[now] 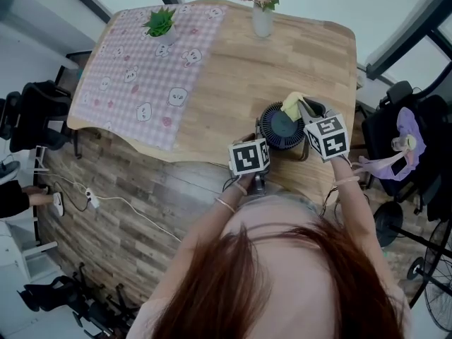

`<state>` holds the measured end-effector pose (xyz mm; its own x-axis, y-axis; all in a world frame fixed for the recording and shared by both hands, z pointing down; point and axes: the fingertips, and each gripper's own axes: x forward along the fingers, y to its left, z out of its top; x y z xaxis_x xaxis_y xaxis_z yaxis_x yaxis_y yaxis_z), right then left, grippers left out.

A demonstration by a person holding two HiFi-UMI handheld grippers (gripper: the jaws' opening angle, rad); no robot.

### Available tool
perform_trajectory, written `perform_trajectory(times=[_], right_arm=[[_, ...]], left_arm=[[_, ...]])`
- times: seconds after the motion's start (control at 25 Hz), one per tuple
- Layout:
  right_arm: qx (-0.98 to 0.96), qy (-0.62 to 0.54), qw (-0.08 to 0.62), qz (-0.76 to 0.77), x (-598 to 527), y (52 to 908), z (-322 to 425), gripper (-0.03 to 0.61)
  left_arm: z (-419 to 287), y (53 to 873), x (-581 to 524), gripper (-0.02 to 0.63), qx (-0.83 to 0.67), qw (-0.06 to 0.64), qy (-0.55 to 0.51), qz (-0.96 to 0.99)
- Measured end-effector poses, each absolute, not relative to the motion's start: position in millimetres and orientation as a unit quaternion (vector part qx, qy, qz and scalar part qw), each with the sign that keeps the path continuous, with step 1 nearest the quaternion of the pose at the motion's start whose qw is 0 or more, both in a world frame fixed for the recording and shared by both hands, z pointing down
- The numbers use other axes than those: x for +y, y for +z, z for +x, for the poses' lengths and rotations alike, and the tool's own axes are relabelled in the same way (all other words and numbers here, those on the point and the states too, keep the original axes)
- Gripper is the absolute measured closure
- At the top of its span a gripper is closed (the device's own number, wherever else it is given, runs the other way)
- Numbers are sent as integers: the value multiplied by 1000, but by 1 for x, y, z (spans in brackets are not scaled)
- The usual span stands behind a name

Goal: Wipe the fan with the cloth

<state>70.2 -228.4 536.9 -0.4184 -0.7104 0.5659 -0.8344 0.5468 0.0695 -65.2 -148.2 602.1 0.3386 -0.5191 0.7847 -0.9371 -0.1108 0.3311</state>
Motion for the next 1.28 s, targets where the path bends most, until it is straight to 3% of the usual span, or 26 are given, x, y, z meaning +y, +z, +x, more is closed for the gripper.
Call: perform_trajectory(times=[0.2,0.48,0.68,1.28], right_arm=[[-865,78,251,428,-220,508,29,551],[-895,64,318,305,-190,540,-36,551],[-882,41,361,301,-186,562,-36,551],[-868,46,358,342,-186,560,-13,551]], left_arm=[[-65,603,-156,572,-532,432,228,692],[-63,603,-157,565,-534,448,207,687],[-63,603,-155,565,-541,427,213,692],[-58,603,-157,563,-532,439,204,694]])
